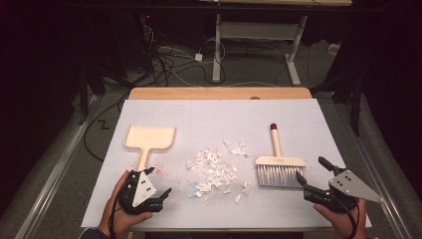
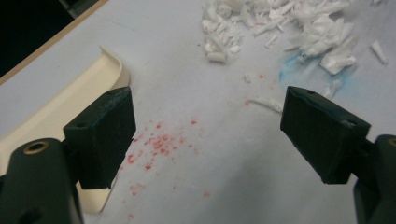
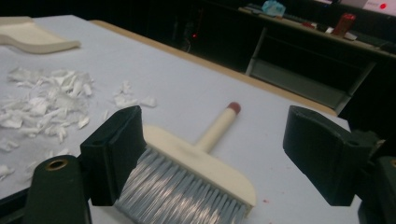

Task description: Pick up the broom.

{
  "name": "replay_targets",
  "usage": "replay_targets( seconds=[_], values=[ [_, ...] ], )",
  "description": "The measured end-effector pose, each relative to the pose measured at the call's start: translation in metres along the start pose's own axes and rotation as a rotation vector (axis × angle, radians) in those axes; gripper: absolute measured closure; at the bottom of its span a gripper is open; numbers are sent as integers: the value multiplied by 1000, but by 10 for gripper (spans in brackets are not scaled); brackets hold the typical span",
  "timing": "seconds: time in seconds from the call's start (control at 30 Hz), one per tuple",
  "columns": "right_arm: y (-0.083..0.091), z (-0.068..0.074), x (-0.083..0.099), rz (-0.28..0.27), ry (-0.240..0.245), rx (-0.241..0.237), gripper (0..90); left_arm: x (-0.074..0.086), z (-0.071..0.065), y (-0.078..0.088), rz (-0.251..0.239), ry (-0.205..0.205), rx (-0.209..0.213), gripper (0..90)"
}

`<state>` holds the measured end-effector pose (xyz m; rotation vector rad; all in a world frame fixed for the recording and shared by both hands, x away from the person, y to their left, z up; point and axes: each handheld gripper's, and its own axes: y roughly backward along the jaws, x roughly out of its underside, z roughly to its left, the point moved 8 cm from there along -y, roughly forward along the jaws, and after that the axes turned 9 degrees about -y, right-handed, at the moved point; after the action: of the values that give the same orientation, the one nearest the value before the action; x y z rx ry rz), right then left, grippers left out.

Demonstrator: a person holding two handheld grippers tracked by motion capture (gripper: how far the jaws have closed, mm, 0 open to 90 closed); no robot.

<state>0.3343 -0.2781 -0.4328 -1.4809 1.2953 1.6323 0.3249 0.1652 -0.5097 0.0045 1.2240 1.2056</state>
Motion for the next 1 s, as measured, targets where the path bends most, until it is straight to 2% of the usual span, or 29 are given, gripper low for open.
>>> replay_targets(
  seconds=[0.03, 0.17, 0.33, 0.5, 0.53, 0.6, 0.63, 0.7, 0.73, 0.87, 0.9, 0.97, 1.0],
  values=[
    [4, -1, -4, -11, -27, -8, 221, -1, 2, 1, -3, 5, -2, 172],
    [7, -3, -8, -31, -24, 6, 223, -4, 5, 4, -26, 13, -10, 171],
    [2, -5, 2, 15, -40, 17, 227, -1, 5, -3, -29, 36, 17, 171],
    [-6, -6, 2, 32, -45, 25, 230, -4, -5, -5, -25, 3, 39, 171],
    [-13, -8, 3, 52, -22, 42, 235, -4, -6, -5, -24, -3, 40, 171],
    [-23, -10, 5, 97, -43, 44, 238, -4, -8, -6, -20, -5, 43, 171],
    [-23, -10, 5, 97, -43, 44, 238, -3, -8, -6, -17, -8, 43, 171],
    [-34, -12, 5, 130, -37, 59, 240, -2, -8, -7, -12, -11, 46, 171],
    [-48, -15, 7, 177, -48, 60, 247, -1, -8, -7, -9, -13, 47, 171],
    [-78, -24, 7, 251, -67, 75, 265, -1, -10, -8, -3, -23, 53, 171],
    [-86, -26, 6, 265, -88, 83, 275, -1, -10, -8, -2, -24, 54, 171],
    [-102, -27, 8, 326, -130, 56, 286, -1, -10, -9, -1, -25, 55, 171],
    [-109, -27, 9, 355, -131, 53, 326, 0, -11, -9, 3, -28, 58, 171]
  ],
)
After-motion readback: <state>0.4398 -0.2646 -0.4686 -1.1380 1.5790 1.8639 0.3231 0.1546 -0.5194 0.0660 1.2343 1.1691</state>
